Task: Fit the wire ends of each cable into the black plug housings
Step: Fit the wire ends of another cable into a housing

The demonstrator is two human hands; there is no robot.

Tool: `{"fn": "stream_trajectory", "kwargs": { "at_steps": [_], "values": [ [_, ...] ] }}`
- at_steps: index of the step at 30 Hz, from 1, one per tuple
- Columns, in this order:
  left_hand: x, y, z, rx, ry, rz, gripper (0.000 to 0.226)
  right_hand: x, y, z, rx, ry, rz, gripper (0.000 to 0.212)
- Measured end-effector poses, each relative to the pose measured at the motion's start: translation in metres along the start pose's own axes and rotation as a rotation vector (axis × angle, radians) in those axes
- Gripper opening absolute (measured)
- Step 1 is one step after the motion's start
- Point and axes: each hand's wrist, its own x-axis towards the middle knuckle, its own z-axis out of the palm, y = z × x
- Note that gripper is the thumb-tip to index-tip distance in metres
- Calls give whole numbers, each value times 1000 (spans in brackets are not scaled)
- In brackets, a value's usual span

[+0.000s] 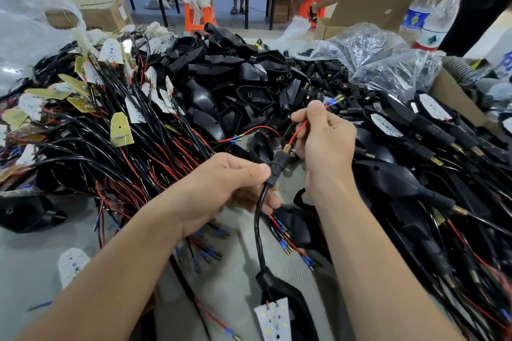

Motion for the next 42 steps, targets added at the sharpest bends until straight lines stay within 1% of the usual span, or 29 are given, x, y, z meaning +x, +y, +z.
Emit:
{"fn": "stream_trajectory", "kwargs": {
  "at_steps": [3,5,7,12,15,17,18,19,21,22,23,24,25,27,28,30,32,34,35,37,40,42],
  "values": [
    [2,2,-1,-11,102,10,28,4,-3,-5,139,81,39,47],
    [3,3,-3,-34,183,15,25,5,-7,-7,221,108,10,44],
    [3,3,-5,-45,220,14,26,7,-11,-10,286,138,-12,44],
    [1,5,-3,-39,145,-1,29,11,-19,-16,437,171,31,43],
    [2,3,-6,-38,134,-17,29,10,-21,-16,475,153,73,43],
    [4,0,-7,-42,167,-30,31,9,-21,-15,434,60,119,39],
    [5,-2,-8,-48,197,-32,34,8,-20,-14,350,-27,151,34],
    [6,-3,-8,-65,225,-29,33,4,-20,-13,202,-142,176,28],
    [7,-2,-8,-102,263,-6,28,-5,-14,-10,-146,-408,182,23],
    [7,-3,-9,-101,274,13,28,-10,-11,-8,-233,-524,176,17],
    [7,-3,-9,-90,285,31,28,-14,-10,-5,-240,-595,176,11],
    [8,-4,-10,-81,294,48,28,-16,-8,-3,-208,-613,170,13],
    [9,-5,-11,-85,303,59,30,-17,-9,-1,-150,-595,169,17],
    [10,-6,-13,-122,300,65,33,-15,-12,0,-23,-482,162,19],
    [9,-7,-15,-127,264,63,31,-13,-13,-1,18,-416,152,20],
    [7,-7,-21,-59,145,49,29,-8,-15,-4,80,-320,128,20],
    [5,-8,-27,28,35,13,34,-4,-17,-8,157,-254,111,22],
    [3,-8,-31,68,-18,-34,43,-1,-19,-11,218,-210,104,22],
    [2,-8,-31,75,-17,-46,44,-1,-20,-12,230,-197,101,22],
    [2,-6,-31,47,35,-39,37,-1,-19,-13,222,-189,101,21],
    [4,-6,-30,64,178,-20,35,0,-18,-15,145,-213,124,19],
    [6,-7,-27,122,264,12,30,0,-18,-17,87,-234,126,22]
  ]
}}
